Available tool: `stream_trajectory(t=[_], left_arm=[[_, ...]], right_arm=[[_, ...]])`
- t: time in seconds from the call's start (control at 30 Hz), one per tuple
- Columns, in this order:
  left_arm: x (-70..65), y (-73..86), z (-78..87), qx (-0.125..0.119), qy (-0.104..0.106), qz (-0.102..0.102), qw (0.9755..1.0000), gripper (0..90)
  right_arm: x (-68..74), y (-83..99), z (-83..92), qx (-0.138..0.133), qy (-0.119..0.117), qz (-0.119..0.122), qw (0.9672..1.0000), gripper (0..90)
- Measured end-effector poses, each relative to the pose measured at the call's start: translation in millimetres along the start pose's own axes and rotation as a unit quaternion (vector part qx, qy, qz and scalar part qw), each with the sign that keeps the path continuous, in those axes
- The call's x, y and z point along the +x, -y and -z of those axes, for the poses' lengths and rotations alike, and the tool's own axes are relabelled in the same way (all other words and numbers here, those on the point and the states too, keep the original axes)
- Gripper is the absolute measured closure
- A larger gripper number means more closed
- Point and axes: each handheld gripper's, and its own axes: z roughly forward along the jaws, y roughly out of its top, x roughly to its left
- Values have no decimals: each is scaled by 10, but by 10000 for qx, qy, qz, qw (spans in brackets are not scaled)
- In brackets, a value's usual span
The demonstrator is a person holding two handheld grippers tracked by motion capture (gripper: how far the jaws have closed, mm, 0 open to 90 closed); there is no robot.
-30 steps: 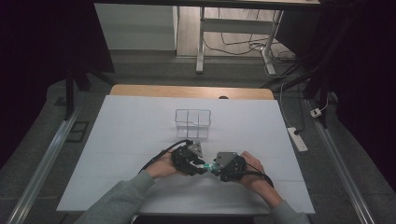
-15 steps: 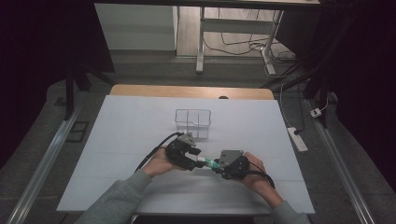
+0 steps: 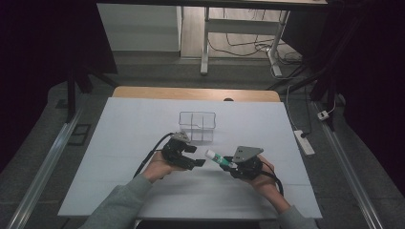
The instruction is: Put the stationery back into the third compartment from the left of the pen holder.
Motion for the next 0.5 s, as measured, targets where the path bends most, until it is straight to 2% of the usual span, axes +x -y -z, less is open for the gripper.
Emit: stream_trajectory(t=[0.33, 0.4, 0.5], left_arm=[[7, 16, 1, -118, -76, 41, 9999, 279], [5, 10, 9, -207, -63, 48, 9998, 279], [-7, -4, 18, -431, 16, 165, 9989, 281]], right_arm=[[-18, 15, 25, -257, 125, -246, 9993, 649], [-26, 20, 32, -304, 101, -310, 9990, 649], [-39, 28, 30, -400, 25, -433, 9983, 649]])
